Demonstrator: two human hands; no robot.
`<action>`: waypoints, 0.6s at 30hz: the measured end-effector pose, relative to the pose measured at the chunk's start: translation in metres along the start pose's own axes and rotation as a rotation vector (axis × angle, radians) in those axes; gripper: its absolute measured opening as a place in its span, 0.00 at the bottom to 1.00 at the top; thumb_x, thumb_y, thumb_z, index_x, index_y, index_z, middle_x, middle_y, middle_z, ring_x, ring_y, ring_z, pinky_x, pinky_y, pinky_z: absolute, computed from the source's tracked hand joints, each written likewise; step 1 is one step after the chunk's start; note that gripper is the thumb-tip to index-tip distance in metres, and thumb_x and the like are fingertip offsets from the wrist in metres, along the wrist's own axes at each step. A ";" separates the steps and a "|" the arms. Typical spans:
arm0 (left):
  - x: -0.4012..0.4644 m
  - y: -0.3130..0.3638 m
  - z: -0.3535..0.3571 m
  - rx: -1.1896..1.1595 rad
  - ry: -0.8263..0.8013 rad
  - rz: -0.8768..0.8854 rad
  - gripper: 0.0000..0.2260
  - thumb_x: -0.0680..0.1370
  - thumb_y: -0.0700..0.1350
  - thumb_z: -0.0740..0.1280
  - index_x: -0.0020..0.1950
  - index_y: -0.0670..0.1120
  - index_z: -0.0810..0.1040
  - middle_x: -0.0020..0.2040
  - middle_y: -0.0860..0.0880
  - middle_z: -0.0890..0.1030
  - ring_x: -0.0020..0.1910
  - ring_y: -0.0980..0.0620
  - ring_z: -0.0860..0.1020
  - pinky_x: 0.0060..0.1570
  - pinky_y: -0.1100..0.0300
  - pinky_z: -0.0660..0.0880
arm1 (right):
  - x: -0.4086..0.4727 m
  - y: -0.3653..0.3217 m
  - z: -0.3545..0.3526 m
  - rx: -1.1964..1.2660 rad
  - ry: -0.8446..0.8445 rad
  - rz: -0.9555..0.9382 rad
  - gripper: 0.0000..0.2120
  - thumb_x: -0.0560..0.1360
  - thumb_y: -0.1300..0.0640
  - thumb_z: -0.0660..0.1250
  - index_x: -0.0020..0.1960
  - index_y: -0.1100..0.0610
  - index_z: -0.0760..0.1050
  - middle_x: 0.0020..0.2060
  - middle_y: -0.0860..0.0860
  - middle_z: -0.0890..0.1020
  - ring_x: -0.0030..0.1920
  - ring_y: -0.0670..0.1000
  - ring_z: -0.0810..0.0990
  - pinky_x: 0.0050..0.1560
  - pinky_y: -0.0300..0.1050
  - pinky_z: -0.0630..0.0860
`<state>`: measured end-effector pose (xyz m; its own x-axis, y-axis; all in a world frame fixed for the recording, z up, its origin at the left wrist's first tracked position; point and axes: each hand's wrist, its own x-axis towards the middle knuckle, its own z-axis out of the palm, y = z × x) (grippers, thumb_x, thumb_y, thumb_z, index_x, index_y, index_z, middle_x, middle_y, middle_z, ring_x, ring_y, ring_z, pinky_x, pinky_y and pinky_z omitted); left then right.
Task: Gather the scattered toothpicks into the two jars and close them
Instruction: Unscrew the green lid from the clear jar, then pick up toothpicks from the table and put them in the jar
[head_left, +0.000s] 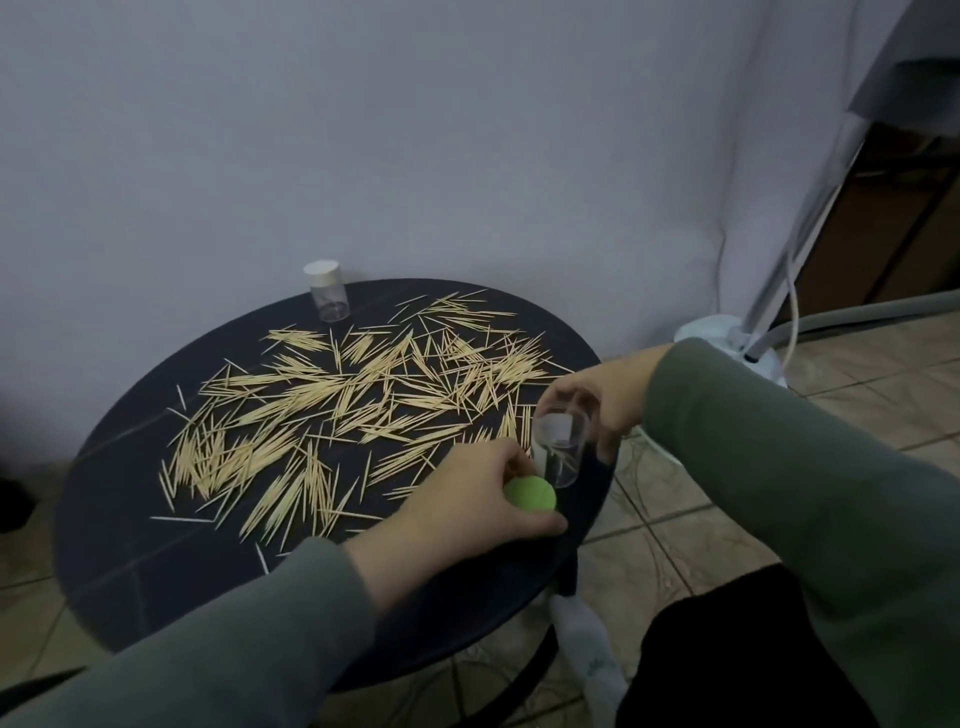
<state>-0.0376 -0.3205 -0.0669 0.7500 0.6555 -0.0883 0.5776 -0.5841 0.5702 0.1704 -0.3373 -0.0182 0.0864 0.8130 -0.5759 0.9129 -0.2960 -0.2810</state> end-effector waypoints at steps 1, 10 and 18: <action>0.000 0.000 0.001 0.018 0.001 0.001 0.23 0.64 0.62 0.76 0.53 0.56 0.76 0.51 0.56 0.77 0.47 0.59 0.75 0.46 0.64 0.72 | 0.001 0.000 -0.001 -0.026 0.039 0.030 0.32 0.68 0.68 0.72 0.63 0.41 0.70 0.54 0.47 0.80 0.56 0.52 0.78 0.58 0.52 0.77; 0.004 -0.002 -0.030 0.253 -0.131 -0.069 0.22 0.63 0.56 0.79 0.53 0.52 0.78 0.48 0.54 0.75 0.46 0.56 0.73 0.43 0.62 0.69 | 0.027 0.010 0.013 0.007 0.348 -0.141 0.08 0.74 0.58 0.70 0.52 0.50 0.80 0.48 0.48 0.81 0.49 0.49 0.78 0.51 0.43 0.75; -0.001 -0.017 -0.034 0.325 -0.267 -0.152 0.10 0.67 0.50 0.78 0.43 0.51 0.81 0.41 0.54 0.80 0.40 0.57 0.76 0.41 0.63 0.72 | 0.037 0.003 0.019 -0.002 0.364 -0.169 0.06 0.73 0.58 0.71 0.49 0.51 0.82 0.47 0.48 0.83 0.50 0.48 0.79 0.56 0.48 0.78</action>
<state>-0.0586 -0.2951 -0.0488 0.6812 0.6236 -0.3836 0.7268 -0.6388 0.2522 0.1690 -0.3180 -0.0548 0.0706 0.9747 -0.2122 0.9270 -0.1427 -0.3468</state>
